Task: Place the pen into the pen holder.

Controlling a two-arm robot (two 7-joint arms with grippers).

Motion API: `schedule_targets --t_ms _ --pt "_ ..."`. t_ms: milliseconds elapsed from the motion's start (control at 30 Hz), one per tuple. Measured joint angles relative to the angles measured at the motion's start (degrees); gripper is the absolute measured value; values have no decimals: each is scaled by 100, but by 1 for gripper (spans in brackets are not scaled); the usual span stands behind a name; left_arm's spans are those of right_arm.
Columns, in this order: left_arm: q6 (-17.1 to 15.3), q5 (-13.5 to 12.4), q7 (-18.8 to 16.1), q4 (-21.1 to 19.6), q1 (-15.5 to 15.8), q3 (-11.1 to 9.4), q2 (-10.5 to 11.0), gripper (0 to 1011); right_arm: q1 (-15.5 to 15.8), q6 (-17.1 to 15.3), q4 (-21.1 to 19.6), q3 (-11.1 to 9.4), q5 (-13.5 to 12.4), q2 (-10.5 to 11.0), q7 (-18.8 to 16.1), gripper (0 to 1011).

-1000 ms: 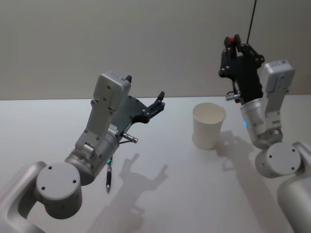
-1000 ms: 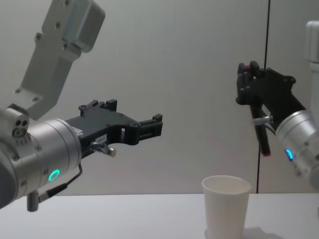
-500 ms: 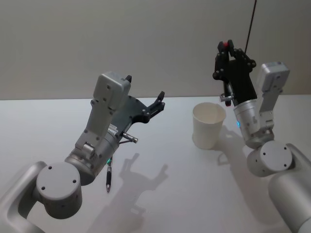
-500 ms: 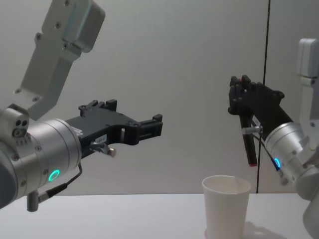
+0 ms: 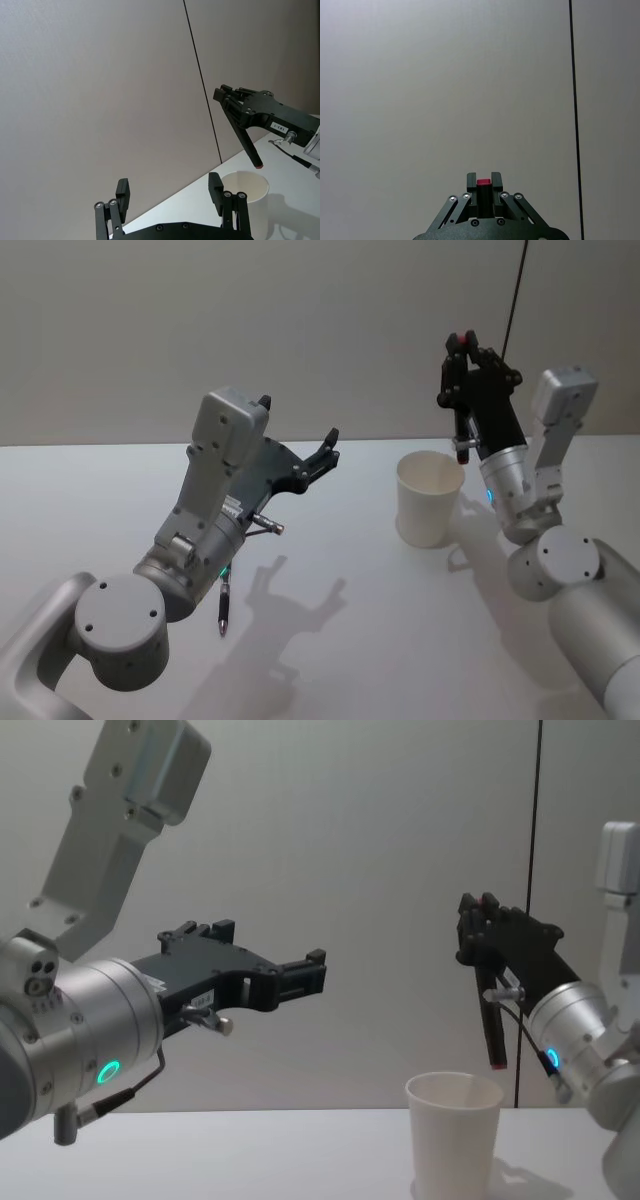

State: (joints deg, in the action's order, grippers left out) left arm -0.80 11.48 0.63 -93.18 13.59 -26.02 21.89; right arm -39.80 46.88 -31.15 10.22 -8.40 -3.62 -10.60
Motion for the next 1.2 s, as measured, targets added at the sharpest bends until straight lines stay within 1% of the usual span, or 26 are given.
schedule_targets --t_ms 267,367,400,633,700,733,800,900,1200 --pt "0 0 0 0 0 0 0 1000 -230 287 529 -15 -137 -73 -180 157" --pt "0 0 0 0 0 0 0 1000 -307 402 715 -6 -160 -104 -207 157" --pt "0 0 0 0 0 0 0 1000 -307 402 715 -6 -160 -104 -207 157" --pt "0 0 0 0 0 0 0 1000 -489 666 1178 35 -179 -185 -217 157" --pt "0 0 0 0 0 0 0 1000 -545 741 1311 45 -176 -208 -200 157" --pt "0 0 0 0 0 0 0 1000 -545 741 1311 45 -176 -208 -200 157" --pt "0 0 0 0 0 0 0 1000 -613 833 1503 59 -161 -237 -164 157" --pt "0 0 0 0 0 0 0 1000 -683 925 1685 68 -139 -265 -116 157" --pt "0 0 0 0 0 0 0 1000 -847 1151 2139 85 -66 -340 56 157"
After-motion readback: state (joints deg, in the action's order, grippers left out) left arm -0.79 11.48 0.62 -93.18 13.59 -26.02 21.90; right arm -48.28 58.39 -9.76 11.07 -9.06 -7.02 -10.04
